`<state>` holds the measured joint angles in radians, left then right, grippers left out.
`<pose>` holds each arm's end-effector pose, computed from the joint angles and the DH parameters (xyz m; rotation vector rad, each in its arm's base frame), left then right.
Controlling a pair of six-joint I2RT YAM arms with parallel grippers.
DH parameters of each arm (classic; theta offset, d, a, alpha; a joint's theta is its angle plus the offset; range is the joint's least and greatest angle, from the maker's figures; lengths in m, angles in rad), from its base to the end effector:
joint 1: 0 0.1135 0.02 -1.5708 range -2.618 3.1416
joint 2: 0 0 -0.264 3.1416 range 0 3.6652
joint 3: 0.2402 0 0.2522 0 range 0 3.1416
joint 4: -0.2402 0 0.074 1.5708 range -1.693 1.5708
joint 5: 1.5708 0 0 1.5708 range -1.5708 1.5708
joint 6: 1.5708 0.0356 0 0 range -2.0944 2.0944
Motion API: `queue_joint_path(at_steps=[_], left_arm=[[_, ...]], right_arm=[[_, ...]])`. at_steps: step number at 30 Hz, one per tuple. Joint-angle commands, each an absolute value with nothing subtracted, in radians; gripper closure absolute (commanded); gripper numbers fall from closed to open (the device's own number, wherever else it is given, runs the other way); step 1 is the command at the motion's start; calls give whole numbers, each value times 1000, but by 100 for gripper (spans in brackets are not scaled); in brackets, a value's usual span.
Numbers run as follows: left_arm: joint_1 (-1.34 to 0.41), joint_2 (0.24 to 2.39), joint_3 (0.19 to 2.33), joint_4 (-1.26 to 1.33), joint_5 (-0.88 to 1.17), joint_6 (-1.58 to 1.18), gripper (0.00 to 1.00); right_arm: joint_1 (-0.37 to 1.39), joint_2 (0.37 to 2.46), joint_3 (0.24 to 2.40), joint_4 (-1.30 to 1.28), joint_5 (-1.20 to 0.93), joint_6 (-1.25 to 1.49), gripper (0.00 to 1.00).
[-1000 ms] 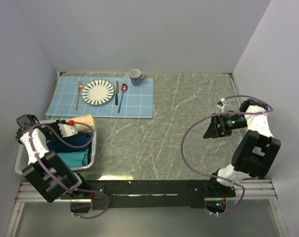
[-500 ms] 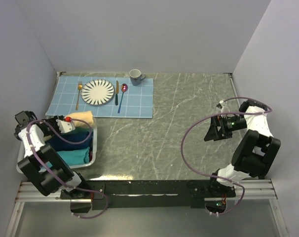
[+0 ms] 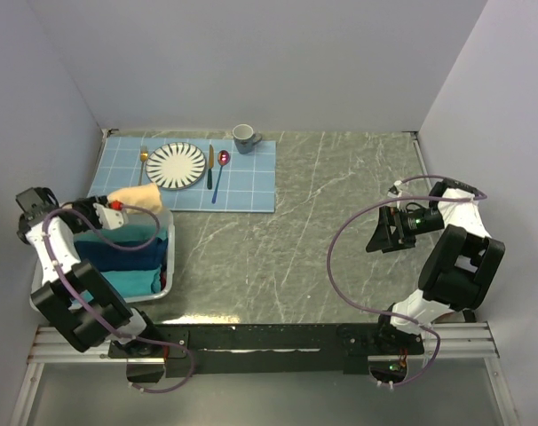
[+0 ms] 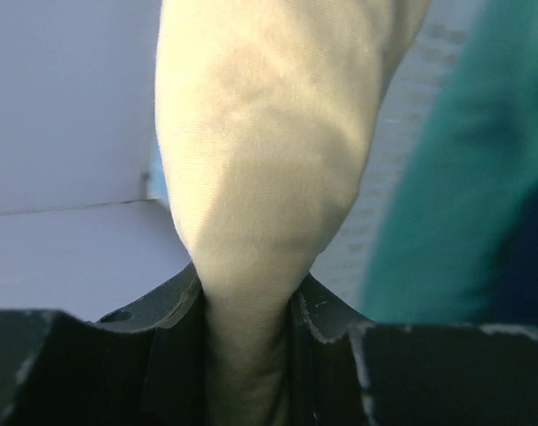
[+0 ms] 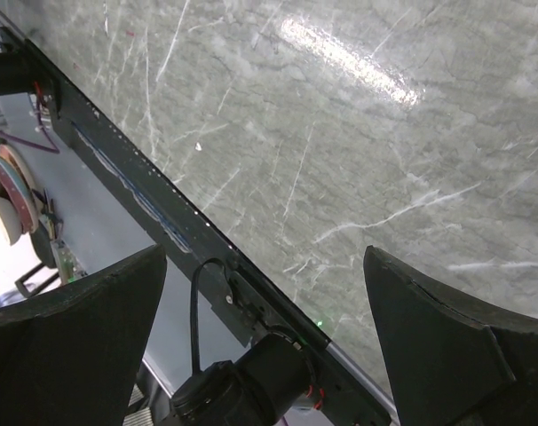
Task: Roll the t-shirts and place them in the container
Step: Place the T-shirt in the bin.
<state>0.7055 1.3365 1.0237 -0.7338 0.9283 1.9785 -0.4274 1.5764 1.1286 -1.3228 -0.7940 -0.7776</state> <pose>0.2149 0.1456 0.2695 1.4842 1.5306 0.3122 0.2368 -0.0800 0.2285 -0.3517 2.6267 1.0650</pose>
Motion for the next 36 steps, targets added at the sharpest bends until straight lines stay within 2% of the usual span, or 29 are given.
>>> queue_joint_path(at_steps=[1,4,6,10,11,13,15,19,22,25,32,36], left_arm=[[703,1337,842,-480,998,2592,99],[692,1361,744,-314,1003,2592,99],[693,1367,707,-294,1002,2592,99],[689,1347,733,-455,974,2589,99],[683,1351,762,-559,884,2591,98],[677,1371,799,-661,845,2589,93],[681,1371,839,-785,863,2585,97],[683,1252,743,-686,948,2591,99],[677,1226,739,-719,994,2594,99],[673,1206,690,-657,967,2592,99],[690,1327,785,-750,839,2594,99],[701,1342,833,-771,838,2594,99]], right_arm=[[-411,1588,1177,-1330,-801,-781,0],[-399,1582,1180,-1351,-778,-799,0],[-393,1580,1175,-1350,-767,-801,0],[-377,1585,1164,-1339,-776,-788,0],[-368,1588,1161,-1332,-778,-787,0],[-362,1591,1158,-1327,-776,-779,0],[-354,1597,1160,-1327,-775,-778,0],[-348,1603,1164,-1325,-778,-781,0],[-347,1612,1167,-1327,-782,-779,0],[-347,1618,1170,-1325,-785,-779,0],[-341,1629,1175,-1321,-788,-773,0],[-339,1632,1173,-1321,-785,-773,0]])
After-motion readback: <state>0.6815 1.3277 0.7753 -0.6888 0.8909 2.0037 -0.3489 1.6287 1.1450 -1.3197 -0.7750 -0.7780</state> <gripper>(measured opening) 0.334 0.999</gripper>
